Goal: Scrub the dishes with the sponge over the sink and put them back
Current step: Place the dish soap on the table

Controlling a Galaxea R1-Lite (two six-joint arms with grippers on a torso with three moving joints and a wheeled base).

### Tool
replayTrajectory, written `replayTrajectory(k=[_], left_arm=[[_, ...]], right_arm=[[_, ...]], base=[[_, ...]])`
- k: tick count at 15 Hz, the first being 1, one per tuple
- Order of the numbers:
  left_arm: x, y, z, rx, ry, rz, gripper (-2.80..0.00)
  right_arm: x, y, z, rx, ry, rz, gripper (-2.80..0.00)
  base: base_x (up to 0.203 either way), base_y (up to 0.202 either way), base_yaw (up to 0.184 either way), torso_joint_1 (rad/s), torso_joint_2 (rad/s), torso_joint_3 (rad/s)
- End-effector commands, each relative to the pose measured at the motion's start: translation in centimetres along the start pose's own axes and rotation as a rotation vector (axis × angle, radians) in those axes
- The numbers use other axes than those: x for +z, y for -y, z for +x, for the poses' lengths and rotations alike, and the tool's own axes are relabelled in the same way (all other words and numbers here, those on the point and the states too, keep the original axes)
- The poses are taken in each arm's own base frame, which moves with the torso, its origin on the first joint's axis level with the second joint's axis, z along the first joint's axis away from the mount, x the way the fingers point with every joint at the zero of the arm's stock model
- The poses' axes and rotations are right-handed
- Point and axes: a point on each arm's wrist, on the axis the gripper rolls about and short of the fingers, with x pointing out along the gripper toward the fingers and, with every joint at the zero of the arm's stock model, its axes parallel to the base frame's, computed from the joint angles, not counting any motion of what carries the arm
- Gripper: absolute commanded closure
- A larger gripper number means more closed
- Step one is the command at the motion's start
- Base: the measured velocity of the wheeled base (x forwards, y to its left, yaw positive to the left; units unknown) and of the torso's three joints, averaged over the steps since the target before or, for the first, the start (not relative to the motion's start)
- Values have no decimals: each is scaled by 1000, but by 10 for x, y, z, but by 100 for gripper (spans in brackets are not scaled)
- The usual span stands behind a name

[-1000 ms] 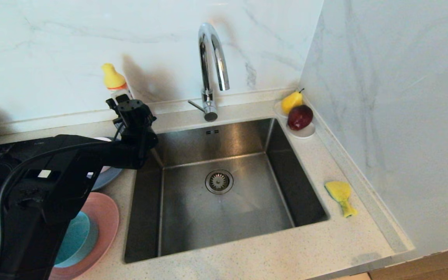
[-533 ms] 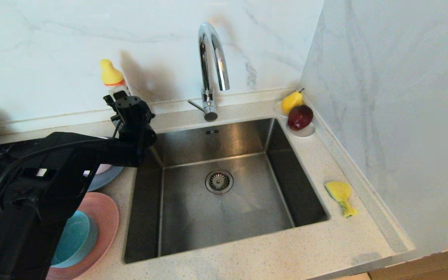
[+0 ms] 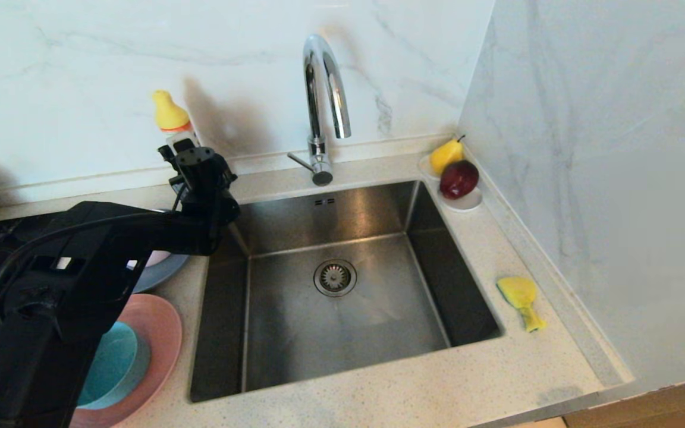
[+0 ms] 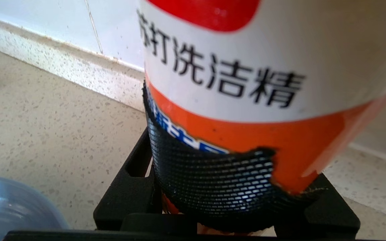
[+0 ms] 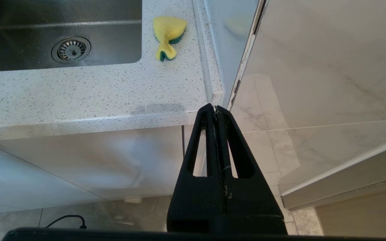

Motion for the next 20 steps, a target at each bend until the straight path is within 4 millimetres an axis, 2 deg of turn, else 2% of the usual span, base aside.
replayTrajectory(k=[1, 3, 4, 7, 11, 17, 20], left_arm=[[-4, 0, 0, 4, -2, -1, 0], [-9, -1, 0, 17, -9, 8, 0], [-9, -1, 0, 20, -10, 9, -280], [-11, -1, -1, 20, -16, 12, -280], [0, 0, -2, 18, -2, -8, -280], [76, -2, -18, -2, 56, -62, -280], [125, -12, -31, -9, 98, -96, -280]], right_arm=[[0, 0, 0, 1, 2, 0, 0], [0, 0, 0, 1, 1, 0, 0], [0, 0, 0, 1, 2, 0, 0], [0, 0, 0, 1, 1, 0, 0], [0, 0, 0, 1, 0, 0, 0], [0, 0, 0, 1, 1, 1, 0], [0, 0, 0, 1, 0, 0, 0]], base=[[0, 0, 0, 0, 0, 0], [0, 0, 0, 0, 0, 0], [0, 0, 0, 0, 0, 0], [0, 0, 0, 0, 0, 0], [0, 0, 0, 0, 0, 0], [0, 0, 0, 0, 0, 0], [0, 0, 0, 0, 0, 0]])
